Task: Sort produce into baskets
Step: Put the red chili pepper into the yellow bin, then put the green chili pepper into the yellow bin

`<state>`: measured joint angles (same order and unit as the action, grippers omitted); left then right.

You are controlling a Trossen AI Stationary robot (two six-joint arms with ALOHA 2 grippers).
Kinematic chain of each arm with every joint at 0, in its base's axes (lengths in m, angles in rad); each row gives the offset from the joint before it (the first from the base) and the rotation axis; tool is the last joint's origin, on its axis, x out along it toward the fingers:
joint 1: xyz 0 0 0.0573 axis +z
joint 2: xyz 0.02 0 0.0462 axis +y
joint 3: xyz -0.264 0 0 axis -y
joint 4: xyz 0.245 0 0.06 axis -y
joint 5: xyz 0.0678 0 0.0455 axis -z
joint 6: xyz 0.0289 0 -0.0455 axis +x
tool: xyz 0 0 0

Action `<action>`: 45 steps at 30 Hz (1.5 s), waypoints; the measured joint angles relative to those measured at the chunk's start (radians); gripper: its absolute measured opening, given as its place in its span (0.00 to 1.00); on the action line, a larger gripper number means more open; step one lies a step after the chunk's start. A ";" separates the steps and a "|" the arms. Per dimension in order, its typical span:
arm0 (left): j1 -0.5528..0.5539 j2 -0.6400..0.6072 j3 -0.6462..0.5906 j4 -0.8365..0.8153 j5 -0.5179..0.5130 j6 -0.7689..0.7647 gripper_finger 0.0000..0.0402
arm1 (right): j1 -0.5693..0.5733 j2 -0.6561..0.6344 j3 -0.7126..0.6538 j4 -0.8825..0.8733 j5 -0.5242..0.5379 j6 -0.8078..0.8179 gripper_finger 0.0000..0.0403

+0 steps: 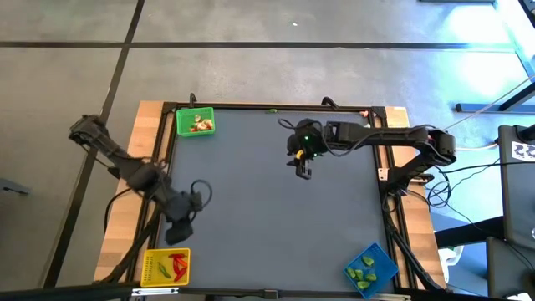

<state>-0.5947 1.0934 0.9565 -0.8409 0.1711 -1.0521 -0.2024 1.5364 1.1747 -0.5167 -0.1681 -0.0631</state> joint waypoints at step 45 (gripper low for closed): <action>0.111 0.076 -0.002 -0.048 -0.132 0.318 0.41 | -0.001 0.000 -0.059 0.120 0.185 0.106 0.44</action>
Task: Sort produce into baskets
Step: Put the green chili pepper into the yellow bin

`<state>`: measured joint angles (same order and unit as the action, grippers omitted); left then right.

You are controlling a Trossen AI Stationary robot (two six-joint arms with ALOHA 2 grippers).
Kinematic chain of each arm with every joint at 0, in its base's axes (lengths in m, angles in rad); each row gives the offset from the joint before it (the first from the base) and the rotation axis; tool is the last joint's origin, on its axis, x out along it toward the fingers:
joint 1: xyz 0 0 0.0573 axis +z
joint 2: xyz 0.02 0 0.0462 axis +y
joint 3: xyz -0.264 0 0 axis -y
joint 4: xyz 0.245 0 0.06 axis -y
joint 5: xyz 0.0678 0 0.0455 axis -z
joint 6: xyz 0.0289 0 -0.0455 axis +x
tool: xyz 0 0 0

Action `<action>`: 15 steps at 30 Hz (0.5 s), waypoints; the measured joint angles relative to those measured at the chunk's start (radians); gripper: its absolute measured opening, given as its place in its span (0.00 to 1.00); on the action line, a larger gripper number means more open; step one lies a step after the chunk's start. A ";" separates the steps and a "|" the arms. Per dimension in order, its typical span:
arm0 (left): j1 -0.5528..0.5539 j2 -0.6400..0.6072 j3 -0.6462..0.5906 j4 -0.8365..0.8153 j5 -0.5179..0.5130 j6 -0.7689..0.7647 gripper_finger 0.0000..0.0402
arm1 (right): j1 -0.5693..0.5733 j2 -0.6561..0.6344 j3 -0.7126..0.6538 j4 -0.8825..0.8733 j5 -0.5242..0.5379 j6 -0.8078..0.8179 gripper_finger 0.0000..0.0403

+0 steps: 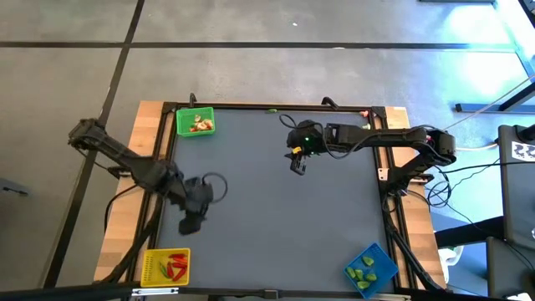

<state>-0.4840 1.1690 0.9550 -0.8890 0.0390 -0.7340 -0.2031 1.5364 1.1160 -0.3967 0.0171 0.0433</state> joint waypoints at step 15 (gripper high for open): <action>0.443 0.022 0.000 0.184 -0.487 0.405 0.41 | 0.002 0.000 0.000 -0.067 -0.009 0.084 0.44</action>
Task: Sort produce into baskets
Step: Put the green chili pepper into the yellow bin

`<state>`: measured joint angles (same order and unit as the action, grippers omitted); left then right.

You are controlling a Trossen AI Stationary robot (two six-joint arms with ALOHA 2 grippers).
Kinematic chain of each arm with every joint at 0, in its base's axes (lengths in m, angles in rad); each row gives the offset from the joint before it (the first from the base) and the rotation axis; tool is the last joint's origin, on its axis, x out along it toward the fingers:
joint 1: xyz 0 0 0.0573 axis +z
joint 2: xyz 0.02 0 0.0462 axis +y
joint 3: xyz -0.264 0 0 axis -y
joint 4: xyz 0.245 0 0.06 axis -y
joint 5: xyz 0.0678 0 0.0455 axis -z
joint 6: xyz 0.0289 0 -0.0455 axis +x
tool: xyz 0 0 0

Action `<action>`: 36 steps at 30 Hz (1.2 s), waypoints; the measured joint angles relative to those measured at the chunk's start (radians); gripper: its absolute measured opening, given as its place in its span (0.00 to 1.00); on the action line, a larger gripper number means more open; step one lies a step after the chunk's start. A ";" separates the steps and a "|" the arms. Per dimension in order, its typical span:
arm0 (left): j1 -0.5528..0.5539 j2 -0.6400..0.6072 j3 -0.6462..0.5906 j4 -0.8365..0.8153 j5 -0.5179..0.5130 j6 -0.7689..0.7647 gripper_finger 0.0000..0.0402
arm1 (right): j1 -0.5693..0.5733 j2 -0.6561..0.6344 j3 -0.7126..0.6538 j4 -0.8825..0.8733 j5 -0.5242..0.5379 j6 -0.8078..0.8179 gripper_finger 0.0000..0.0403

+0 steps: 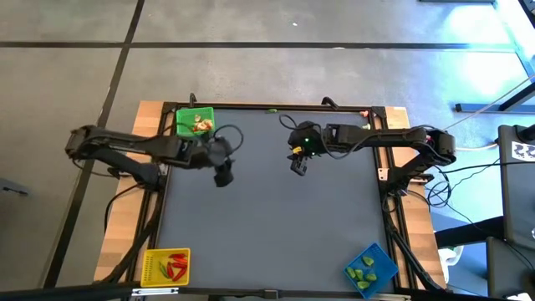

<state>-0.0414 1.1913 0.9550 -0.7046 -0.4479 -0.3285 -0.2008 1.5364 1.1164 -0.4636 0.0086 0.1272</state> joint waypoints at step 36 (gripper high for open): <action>0.734 0.819 0.432 0.581 0.473 0.351 0.41 | 0.043 0.048 -0.090 -0.239 0.098 0.038 0.44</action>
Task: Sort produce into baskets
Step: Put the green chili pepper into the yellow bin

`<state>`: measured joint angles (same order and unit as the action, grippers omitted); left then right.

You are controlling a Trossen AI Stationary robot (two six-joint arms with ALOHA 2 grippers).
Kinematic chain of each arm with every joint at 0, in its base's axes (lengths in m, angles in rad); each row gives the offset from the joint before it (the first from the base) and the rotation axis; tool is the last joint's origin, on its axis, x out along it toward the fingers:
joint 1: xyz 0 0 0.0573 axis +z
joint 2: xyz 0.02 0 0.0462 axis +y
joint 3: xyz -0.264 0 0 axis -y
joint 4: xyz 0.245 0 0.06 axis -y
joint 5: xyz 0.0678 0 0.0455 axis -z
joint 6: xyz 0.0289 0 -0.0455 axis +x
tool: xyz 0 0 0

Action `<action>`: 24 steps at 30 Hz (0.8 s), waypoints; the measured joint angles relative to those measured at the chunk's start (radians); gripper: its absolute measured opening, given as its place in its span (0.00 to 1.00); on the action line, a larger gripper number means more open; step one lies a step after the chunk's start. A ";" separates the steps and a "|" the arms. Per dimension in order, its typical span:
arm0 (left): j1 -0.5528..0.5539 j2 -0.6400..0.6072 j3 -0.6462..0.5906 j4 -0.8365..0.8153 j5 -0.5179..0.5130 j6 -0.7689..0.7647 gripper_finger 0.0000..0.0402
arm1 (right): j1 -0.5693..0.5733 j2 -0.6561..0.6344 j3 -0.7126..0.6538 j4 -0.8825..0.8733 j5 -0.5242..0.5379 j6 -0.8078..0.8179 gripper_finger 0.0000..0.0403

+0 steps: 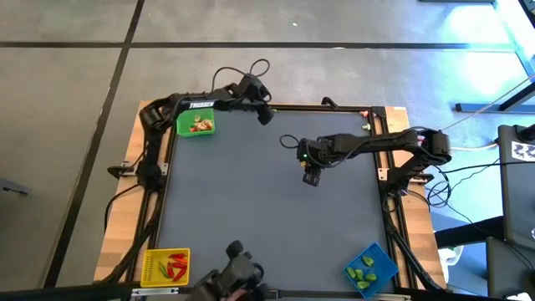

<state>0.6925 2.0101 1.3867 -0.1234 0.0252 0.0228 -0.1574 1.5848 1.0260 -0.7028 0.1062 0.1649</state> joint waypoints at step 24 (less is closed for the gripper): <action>0.070 0.208 0.115 0.008 0.262 0.105 0.41 | 0.000 0.000 -0.064 0.050 -0.001 0.101 0.44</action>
<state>0.7623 2.2178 1.5013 -0.1157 0.2875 0.1277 -0.1574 1.5848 0.9615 -0.6528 0.1053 0.2656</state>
